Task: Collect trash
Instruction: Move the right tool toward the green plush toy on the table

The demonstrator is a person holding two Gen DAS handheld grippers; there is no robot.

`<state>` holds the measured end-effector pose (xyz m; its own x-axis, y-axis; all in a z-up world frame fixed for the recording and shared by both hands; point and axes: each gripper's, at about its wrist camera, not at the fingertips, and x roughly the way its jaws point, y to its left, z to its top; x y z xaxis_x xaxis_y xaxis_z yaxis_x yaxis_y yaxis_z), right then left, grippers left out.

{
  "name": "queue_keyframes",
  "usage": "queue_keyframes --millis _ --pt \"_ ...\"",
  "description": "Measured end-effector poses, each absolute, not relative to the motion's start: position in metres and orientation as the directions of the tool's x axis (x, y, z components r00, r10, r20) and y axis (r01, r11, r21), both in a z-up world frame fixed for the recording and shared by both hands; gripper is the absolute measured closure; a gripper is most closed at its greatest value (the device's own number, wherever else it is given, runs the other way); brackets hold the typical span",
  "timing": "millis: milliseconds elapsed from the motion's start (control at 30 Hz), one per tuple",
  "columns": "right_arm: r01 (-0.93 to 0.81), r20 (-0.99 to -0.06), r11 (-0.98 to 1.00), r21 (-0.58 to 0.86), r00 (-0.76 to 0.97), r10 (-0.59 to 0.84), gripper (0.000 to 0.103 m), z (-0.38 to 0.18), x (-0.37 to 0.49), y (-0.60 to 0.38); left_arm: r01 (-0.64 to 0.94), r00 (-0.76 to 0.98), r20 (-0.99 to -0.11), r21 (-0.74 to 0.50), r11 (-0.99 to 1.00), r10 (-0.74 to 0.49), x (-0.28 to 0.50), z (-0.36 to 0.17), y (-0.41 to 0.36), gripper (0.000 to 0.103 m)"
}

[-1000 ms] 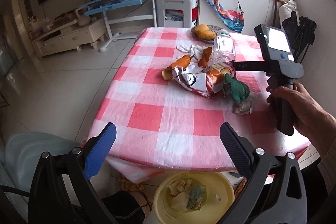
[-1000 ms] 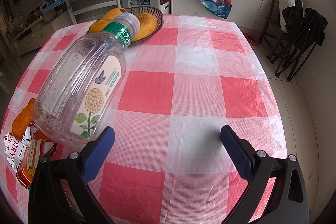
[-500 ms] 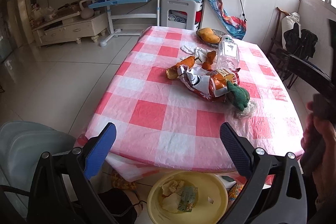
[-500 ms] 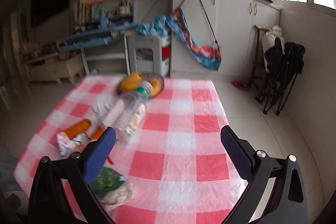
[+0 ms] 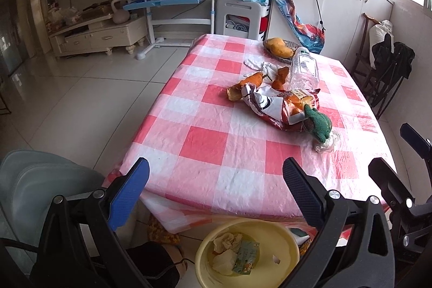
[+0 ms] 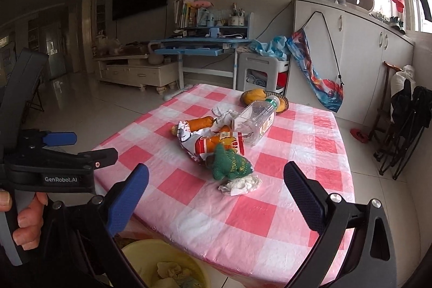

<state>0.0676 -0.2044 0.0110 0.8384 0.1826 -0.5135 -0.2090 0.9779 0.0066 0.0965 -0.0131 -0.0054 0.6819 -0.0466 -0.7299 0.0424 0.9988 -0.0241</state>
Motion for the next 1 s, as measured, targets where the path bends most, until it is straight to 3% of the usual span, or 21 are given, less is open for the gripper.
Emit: queue_keyframes --millis 700,1000 --pt "-0.205 -0.538 0.979 0.020 0.823 0.183 0.007 0.001 0.074 -0.203 0.033 0.680 -0.730 -0.053 0.998 -0.061 0.100 -0.007 -0.003 0.008" --pt "-0.218 -0.630 0.976 0.023 0.754 0.183 0.013 -0.010 0.107 -0.205 0.041 0.660 -0.744 -0.103 0.994 -0.104 0.107 -0.008 -0.003 0.008"
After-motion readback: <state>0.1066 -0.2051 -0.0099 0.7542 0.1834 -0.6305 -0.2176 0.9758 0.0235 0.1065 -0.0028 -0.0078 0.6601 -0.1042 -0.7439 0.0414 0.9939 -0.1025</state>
